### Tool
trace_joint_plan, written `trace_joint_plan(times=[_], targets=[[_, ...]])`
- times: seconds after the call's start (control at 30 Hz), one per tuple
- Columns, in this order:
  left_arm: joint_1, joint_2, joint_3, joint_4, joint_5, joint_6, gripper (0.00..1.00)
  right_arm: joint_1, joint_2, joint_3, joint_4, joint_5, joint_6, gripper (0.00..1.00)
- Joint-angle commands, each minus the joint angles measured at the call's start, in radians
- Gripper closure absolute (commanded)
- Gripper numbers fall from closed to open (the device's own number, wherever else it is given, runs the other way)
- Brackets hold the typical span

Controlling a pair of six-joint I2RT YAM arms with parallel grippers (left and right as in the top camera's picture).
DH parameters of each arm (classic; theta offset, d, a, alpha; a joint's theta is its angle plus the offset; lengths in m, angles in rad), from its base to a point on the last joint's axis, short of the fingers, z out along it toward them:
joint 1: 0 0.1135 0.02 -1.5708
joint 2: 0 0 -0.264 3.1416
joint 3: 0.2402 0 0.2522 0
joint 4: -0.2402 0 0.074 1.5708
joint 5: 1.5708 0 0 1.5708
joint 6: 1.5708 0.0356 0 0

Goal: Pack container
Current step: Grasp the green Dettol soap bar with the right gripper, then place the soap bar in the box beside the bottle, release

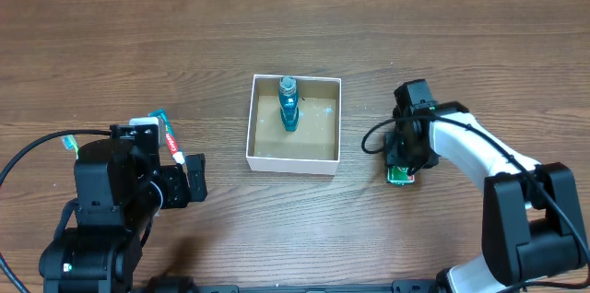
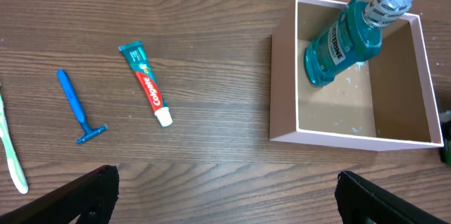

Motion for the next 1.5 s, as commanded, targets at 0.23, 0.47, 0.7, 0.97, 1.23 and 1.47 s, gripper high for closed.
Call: trace_joint_plan(times=[0.23, 0.47, 0.7, 0.97, 1.23, 1.47], targets=[[0.009, -0.002, 0.024, 0.0, -0.007, 0.015, 0.0, 0.18, -0.197, 0.468, -0.213, -0.009, 0.062, 0.91], [0.009, -0.002, 0.024, -0.015, -0.007, 0.015, 0.0, 0.36, -0.143, 0.501, -0.067, -0.008, 0.242, 0.95], [0.009, -0.002, 0.024, -0.019, -0.007, 0.015, 0.0, 0.372, 0.004, 0.501, -0.016, -0.007, 0.245, 0.95], [0.009, -0.002, 0.024, -0.019, -0.007, 0.015, 0.0, 0.369, 0.099, 0.5, 0.034, -0.007, 0.246, 0.95], [0.009, 0.0, 0.024, -0.022, -0.007, 0.015, 0.0, 0.37, 0.132, 0.499, 0.033, 0.042, 0.271, 0.95], [0.009, 0.0, 0.024, -0.022, -0.007, 0.015, 0.0, 0.37, 0.168, 0.499, 0.035, 0.079, 0.275, 0.95]])
